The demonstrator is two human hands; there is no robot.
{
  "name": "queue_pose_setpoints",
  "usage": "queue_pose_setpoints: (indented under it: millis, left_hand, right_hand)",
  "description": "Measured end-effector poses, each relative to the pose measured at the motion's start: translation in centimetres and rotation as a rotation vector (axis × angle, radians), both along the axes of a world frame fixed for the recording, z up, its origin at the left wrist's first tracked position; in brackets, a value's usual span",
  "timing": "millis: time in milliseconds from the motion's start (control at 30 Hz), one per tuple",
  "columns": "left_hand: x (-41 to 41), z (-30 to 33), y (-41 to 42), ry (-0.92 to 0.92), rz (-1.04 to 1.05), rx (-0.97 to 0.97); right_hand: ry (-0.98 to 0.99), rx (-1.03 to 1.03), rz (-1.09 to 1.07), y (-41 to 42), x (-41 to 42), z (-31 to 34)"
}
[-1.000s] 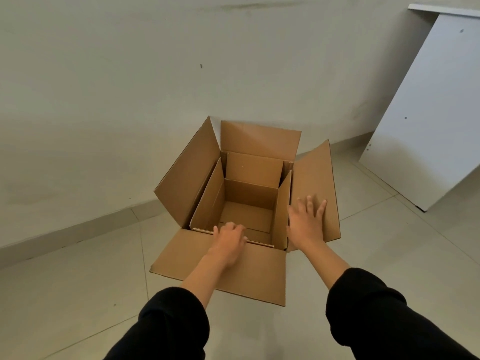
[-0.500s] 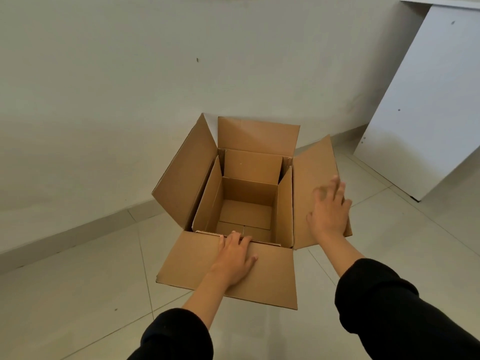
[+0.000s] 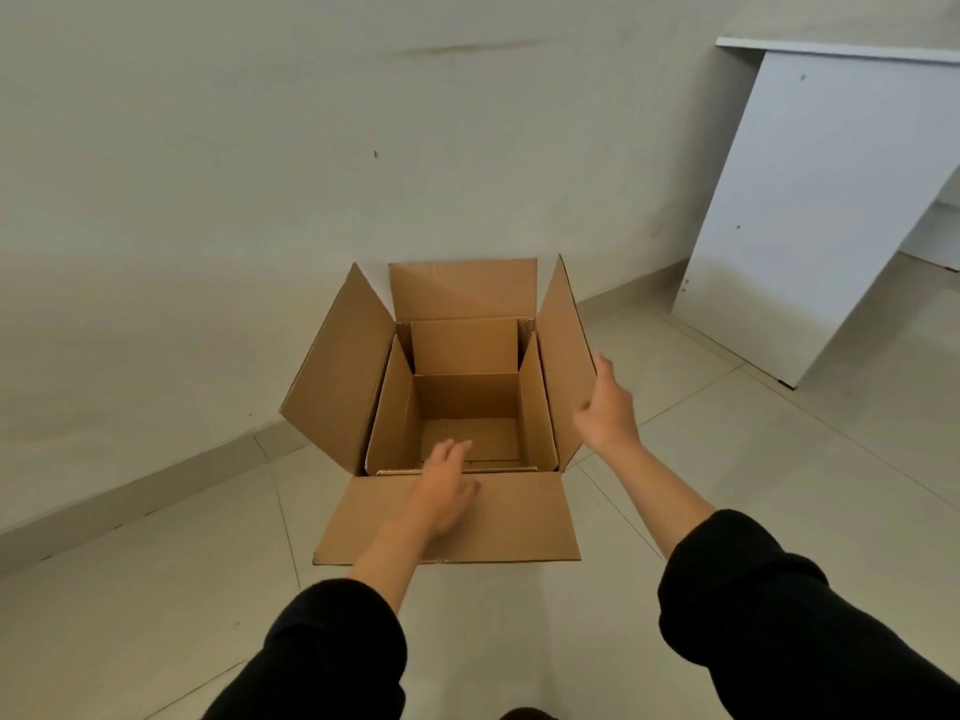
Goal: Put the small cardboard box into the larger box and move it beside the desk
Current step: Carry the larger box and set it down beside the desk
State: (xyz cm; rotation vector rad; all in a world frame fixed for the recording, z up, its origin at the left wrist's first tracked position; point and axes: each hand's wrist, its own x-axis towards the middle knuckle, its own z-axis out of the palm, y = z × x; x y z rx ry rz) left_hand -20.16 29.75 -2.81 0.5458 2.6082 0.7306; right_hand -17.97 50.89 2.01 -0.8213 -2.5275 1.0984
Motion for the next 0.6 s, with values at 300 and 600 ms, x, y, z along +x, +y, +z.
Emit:
queue_pose_setpoints:
  millis: [300,600]
  left_hand:
    - [-4.7,6.0,-8.7,0.669,0.497,-0.212]
    - [-5.2,6.3,-9.5,0.324,0.688,0.221]
  right_hand:
    - [-0.049,0.008,-0.067,-0.6,2.0,-0.3]
    - [-0.039,0.101,-0.130,0.0,1.8,-0.3]
